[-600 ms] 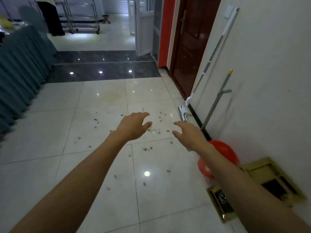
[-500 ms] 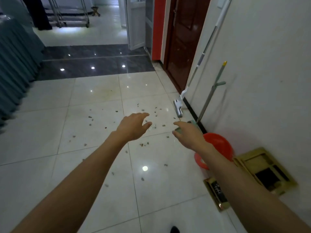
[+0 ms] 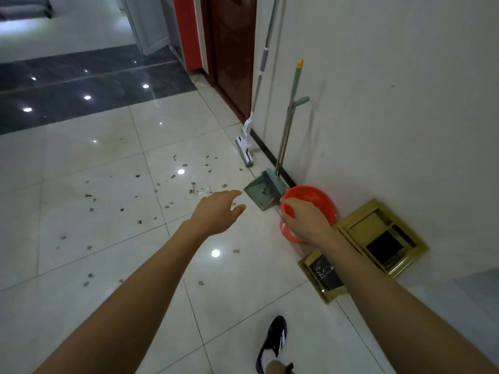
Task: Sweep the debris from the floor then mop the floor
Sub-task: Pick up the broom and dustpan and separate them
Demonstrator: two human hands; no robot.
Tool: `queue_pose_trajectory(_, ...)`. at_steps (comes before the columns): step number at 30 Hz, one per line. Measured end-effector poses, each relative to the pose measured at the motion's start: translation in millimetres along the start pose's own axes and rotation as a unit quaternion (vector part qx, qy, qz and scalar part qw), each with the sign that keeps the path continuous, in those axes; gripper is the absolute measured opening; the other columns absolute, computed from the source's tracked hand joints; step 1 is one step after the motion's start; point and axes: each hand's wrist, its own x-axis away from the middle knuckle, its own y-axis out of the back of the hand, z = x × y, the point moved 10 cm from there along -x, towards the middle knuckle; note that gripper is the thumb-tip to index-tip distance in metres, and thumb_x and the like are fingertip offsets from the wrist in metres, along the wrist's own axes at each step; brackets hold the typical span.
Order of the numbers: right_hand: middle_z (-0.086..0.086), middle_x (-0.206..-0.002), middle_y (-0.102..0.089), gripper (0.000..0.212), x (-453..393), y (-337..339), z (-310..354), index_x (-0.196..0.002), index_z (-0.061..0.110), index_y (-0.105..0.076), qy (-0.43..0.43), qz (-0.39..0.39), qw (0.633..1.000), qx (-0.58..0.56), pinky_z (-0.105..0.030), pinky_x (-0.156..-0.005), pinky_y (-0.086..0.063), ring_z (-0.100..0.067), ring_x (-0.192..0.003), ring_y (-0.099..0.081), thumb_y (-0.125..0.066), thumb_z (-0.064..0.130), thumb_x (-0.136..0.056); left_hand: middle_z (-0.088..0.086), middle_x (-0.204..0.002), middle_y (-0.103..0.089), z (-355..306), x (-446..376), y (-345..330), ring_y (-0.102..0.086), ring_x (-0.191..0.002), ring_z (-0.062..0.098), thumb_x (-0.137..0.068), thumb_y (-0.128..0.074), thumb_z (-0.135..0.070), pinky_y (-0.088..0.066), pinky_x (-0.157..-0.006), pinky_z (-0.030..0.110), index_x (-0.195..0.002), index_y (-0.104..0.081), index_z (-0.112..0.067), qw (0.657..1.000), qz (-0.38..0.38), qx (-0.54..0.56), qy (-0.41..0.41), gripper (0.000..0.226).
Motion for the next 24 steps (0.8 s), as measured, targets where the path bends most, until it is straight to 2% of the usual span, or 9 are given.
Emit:
queue_pose_trajectory(5,-0.003,-0.132,-0.062,0.043,-35.1,29.8,-62.8,-0.139,0.022,-0.053,-0.008,0.001,1.000,-0.010,-0.044,-0.099,-0.050,-0.024,-0.115,-0.060,-0.055,0.030,-0.097,-0.001,-0.148,-0.049,-50.2,-55.4,-24.4,-0.048,-0.132,0.022,-0.100,-0.043,-0.051,-0.042,-0.108,0.043,-0.147,-0.042,-0.026,1.000,0.021,0.009,0.011,0.053)
queue_pose_trajectory(9,-0.001,-0.126,-0.064,0.042,-64.3,46.7,-105.7,-0.139,0.026,-0.052,-0.023,-0.003,1.000,-0.016,-0.038,-0.092,-0.049,-0.022,-0.109,-0.063,-0.056,0.033,-0.097,-0.001,-0.145,-0.053,-75.7,-91.3,-34.0,-0.052,-0.128,0.022,-0.100,-0.045,-0.049,-0.044,-0.102,0.040,-0.146,-0.043,-0.028,1.000,0.017,0.019,0.017,0.051)
queue_pose_trajectory(14,0.001,-0.122,-0.065,0.039,-103.8,56.7,-134.5,-0.134,0.025,-0.054,-0.021,0.000,1.000,-0.006,-0.034,-0.085,-0.050,-0.021,-0.105,-0.063,-0.058,0.033,-0.096,-0.002,-0.141,-0.056,-86.6,-135.1,-39.5,-0.055,-0.123,0.021,-0.099,-0.047,-0.049,-0.046,-0.097,0.036,-0.144,-0.045,-0.027,0.998,0.020,0.043,0.042,0.050)
queue_pose_trajectory(18,0.003,-0.118,-0.066,0.036,-143.9,63.9,-149.3,-0.130,0.026,-0.056,-0.029,-0.007,0.999,-0.018,-0.025,-0.075,-0.043,-0.018,-0.099,-0.064,-0.059,0.035,-0.095,-0.001,-0.138,-0.058,-85.8,-176.5,-41.0,-0.058,-0.117,0.019,-0.099,-0.049,-0.048,-0.043,-0.086,0.029,-0.142,-0.048,-0.026,0.997,0.020,0.062,0.052,0.048)
queue_pose_trajectory(20,0.004,-0.120,-0.066,0.037,-167.0,66.6,-153.4,-0.130,0.027,-0.056,-0.029,-0.010,0.999,-0.014,-0.025,-0.076,-0.043,-0.018,-0.101,-0.064,-0.060,0.036,-0.094,-0.001,-0.136,-0.060,-82.3,-201.3,-40.7,-0.059,-0.114,0.018,-0.099,-0.051,-0.046,-0.041,-0.081,0.025,-0.140,-0.050,-0.026,0.996,0.016,0.072,0.050,0.046)
queue_pose_trajectory(24,0.001,-0.129,-0.063,0.043,-215.8,78.0,-160.1,-0.134,0.026,-0.055,-0.038,-0.016,0.999,-0.004,-0.038,-0.091,-0.049,-0.024,-0.112,-0.062,-0.059,0.036,-0.093,-0.001,-0.133,-0.061,-69.2,-259.5,-42.4,-0.059,-0.113,0.017,-0.099,-0.052,-0.045,-0.042,-0.078,0.024,-0.140,-0.050,-0.026,0.994,0.017,0.095,0.050,0.045)
